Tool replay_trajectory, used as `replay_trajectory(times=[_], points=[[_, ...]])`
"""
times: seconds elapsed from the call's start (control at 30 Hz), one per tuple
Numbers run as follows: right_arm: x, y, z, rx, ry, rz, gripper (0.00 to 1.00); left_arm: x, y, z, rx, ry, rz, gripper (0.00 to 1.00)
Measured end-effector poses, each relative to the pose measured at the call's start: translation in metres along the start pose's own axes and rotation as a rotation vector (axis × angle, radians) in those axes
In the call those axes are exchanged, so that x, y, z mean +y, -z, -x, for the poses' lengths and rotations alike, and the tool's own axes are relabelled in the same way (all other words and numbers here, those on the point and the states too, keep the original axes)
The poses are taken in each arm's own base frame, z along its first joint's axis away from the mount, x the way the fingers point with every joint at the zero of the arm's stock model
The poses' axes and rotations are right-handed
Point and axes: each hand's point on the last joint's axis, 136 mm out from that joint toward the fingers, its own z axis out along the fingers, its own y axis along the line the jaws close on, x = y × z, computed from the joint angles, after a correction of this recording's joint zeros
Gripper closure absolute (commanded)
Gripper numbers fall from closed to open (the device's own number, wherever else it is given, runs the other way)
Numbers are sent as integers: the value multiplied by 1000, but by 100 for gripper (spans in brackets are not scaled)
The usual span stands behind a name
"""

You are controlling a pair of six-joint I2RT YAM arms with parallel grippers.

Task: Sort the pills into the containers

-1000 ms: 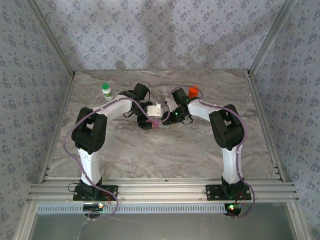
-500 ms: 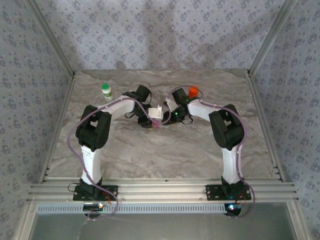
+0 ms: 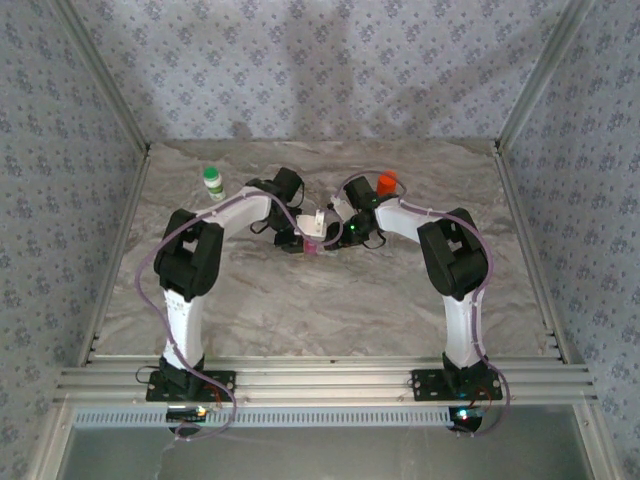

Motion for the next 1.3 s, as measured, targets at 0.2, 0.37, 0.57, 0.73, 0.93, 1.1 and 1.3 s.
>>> replay_trajectory(times=[0.2,0.37,0.57,0.73,0.93,1.1,1.3], points=[[2,-1,1,1,22,-7,52,4,5,0,14,27,-36,62],[2,-1,1,3,25,-10,52,12,10,1,-23,94,-22,55],[3,-2,1,9,34,-9,52,33,12,10,-74,124,55,53],[4,-2,1,12,34,-9,52,47,14,13,-80,132,111,53],[4,-2,1,14,34,-10,52,68,22,17,-100,142,169,53],[4,-2,1,15,30,-6,52,78,11,7,-90,169,168,52],[4,-3,0,17,23,-1,52,80,7,6,-98,186,162,52]])
